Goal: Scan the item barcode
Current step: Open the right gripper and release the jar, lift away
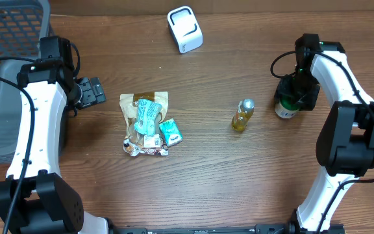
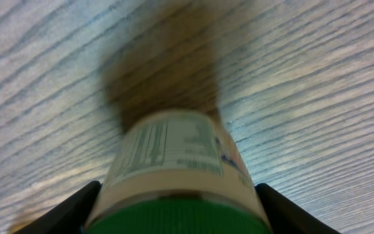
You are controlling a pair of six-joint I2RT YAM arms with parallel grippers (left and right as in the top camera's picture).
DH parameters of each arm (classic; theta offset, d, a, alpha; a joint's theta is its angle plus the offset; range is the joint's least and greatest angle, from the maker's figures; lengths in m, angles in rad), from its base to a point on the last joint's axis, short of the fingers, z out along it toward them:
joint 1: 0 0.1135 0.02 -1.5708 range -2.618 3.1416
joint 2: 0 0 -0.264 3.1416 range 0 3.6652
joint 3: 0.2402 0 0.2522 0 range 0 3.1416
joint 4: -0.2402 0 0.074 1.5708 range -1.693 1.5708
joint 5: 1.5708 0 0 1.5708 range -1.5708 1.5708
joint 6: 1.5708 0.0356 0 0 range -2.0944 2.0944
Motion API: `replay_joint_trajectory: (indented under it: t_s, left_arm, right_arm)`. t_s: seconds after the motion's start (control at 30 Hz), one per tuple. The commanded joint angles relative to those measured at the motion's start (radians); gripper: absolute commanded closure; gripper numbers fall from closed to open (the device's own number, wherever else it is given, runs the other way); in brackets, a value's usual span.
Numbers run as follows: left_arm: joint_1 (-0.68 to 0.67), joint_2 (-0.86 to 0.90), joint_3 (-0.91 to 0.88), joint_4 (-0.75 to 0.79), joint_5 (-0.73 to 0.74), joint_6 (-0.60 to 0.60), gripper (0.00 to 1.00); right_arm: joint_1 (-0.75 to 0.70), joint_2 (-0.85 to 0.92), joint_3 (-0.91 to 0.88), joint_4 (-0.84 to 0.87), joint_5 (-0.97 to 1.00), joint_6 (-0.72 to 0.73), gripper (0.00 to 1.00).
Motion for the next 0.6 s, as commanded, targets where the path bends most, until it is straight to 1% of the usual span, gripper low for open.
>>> replay_joint_trajectory:
  t_s: [0.0, 0.07, 0.37, 0.53, 0.57]
  left_arm:
    - [0.002, -0.016, 0.020, 0.000, -0.013, 0.012, 0.01]
    - [0.002, -0.016, 0.020, 0.000, -0.013, 0.012, 0.01]
    - [0.002, -0.016, 0.020, 0.000, -0.013, 0.012, 0.00]
    - [0.002, -0.016, 0.020, 0.000, -0.013, 0.012, 0.01]
    - [0.002, -0.016, 0.020, 0.000, -0.013, 0.012, 0.00]
  right_arm:
    - [0.001, -0.012, -0.006, -0.002, -0.002, -0.003, 0.25]
    - [0.001, -0.012, -0.006, -0.006, -0.002, -0.003, 0.21]
    - [0.000, -0.012, -0.006, 0.017, 0.002, -0.003, 0.18]
    - [0.000, -0.012, -0.006, 0.105, 0.037, -0.023, 0.17]
    - [0.000, -0.012, -0.006, 0.119, 0.037, -0.022, 0.14]
